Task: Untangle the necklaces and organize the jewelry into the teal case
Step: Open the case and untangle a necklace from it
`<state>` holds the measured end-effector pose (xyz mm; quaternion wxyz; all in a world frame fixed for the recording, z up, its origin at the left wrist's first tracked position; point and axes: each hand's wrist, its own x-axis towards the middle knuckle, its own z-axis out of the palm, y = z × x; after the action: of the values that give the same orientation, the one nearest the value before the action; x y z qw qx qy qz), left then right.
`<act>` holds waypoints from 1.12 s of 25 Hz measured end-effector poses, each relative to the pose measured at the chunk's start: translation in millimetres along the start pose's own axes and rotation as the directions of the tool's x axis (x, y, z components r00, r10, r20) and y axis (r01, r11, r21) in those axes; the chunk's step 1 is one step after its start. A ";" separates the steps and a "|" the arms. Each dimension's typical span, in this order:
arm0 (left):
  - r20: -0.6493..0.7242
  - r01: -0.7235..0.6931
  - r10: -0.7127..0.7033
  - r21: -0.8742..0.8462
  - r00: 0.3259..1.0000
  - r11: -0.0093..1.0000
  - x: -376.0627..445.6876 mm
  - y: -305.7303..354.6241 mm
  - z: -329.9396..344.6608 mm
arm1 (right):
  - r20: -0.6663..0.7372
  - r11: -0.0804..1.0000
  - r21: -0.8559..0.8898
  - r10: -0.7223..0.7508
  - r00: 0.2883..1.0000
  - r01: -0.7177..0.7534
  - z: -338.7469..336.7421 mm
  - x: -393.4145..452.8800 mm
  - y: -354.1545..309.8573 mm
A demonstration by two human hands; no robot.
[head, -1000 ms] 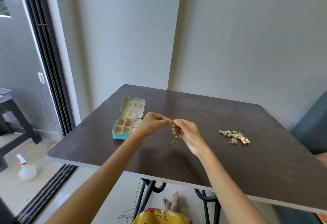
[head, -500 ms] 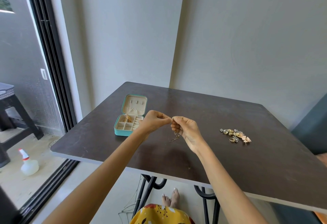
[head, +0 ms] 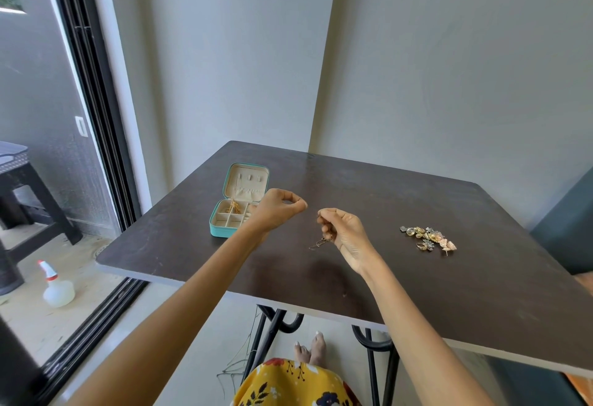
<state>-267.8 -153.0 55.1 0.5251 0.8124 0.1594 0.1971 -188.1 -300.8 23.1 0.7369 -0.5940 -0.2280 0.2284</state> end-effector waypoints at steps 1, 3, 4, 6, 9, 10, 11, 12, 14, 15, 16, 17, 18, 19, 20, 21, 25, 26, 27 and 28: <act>0.009 0.001 -0.001 -0.005 1.000 1.000 -0.8 -0.7 0.8 | -0.007 1.000 0.010 -0.003 1.000 0.003 -0.2 -0.2 -0.8; 0.044 -0.008 0.009 -0.021 0.999 1.000 -2.6 -1.5 3.5 | -0.013 0.999 0.029 -0.012 1.000 0.012 0.5 -0.4 -2.8; 0.066 -0.015 0.016 -0.025 0.998 1.000 -3.4 -1.1 4.9 | -0.014 0.999 0.038 -0.015 1.000 0.015 1.2 -0.5 -3.8; 0.103 -0.026 0.027 -0.015 0.994 1.000 -3.9 0.3 7.0 | -0.020 0.999 0.048 -0.018 1.000 0.019 2.6 -0.5 -5.4; 0.114 -0.030 0.030 0.000 0.993 1.000 -3.4 -0.3 8.4 | -0.024 0.999 0.047 -0.019 1.000 0.020 4.4 -1.2 -5.8; 0.107 -0.033 0.033 -0.003 0.994 0.999 -3.3 -1.4 8.5 | -0.022 0.999 0.044 -0.020 1.000 0.021 4.8 -1.3 -5.4; 0.099 -0.036 0.037 -0.007 0.994 0.999 -3.4 -2.2 8.6 | -0.017 0.999 0.040 -0.021 1.000 0.022 5.3 -1.5 -5.0; 0.092 -0.041 0.042 -0.010 0.995 0.999 -3.9 -3.1 8.6 | -0.012 0.999 0.037 -0.022 1.000 0.022 5.8 -1.5 -4.6; 0.084 -0.050 0.051 -0.014 0.995 0.999 -3.8 -3.9 8.9 | -0.001 0.999 0.035 -0.023 1.000 0.023 6.5 -1.4 -4.4; 0.082 -0.053 0.054 -0.009 0.995 0.999 -3.7 -3.5 8.9 | 0.005 0.999 0.034 -0.023 1.000 0.023 6.8 -1.3 -4.5; 0.082 -0.057 0.057 -0.001 0.995 0.998 -3.2 -3.0 8.9 | 0.010 0.999 0.036 -0.023 1.000 0.022 7.0 -1.5 -4.5; 0.082 -0.062 0.061 0.009 0.995 0.998 -2.4 -3.0 8.7 | 0.013 0.999 0.041 -0.021 1.000 0.021 7.1 -1.4 -4.5; 0.081 -0.066 0.065 0.012 0.995 0.998 -1.9 -2.9 8.2 | 0.015 0.999 0.047 -0.019 1.000 0.019 7.0 -1.6 -4.4; 0.079 -0.068 0.067 0.012 0.995 0.998 -1.8 -2.5 7.5 | 0.013 0.998 0.053 -0.017 1.000 0.016 6.8 -1.7 -4.3; 0.080 -0.072 0.071 0.010 0.994 0.997 -2.0 -2.6 6.9 | 0.011 0.998 0.057 -0.015 1.000 0.014 6.2 -1.8 -4.0; 0.082 -0.076 0.075 0.006 0.994 0.997 -1.7 -3.3 6.7 | 0.008 0.998 0.058 -0.013 1.000 0.013 5.4 -2.0 -3.7; 0.087 -0.070 0.077 -0.081 0.993 0.994 -1.3 -4.1 5.6 | -0.003 0.999 0.052 -0.009 1.000 0.009 3.6 -2.0 -4.7; 0.120 -0.073 0.086 -0.111 0.989 0.991 -1.4 -3.8 5.0 | -0.004 0.999 0.039 -0.009 1.000 0.009 3.6 -1.8 -5.5; 0.171 -0.069 0.092 -0.135 0.981 0.988 -2.2 -3.4 4.8 | -0.006 1.000 0.020 -0.010 1.000 0.010 3.8 -1.4 -6.5; 0.228 -0.065 0.098 -0.148 0.969 0.987 -3.3 -3.0 5.2 | -0.006 1.000 0.003 -0.014 1.000 0.014 4.0 -1.1 -7.6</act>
<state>-268.3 -157.4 49.9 0.5871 0.7972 0.0486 0.1321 -190.9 -299.8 31.2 0.7401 -0.5920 -0.2294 0.2218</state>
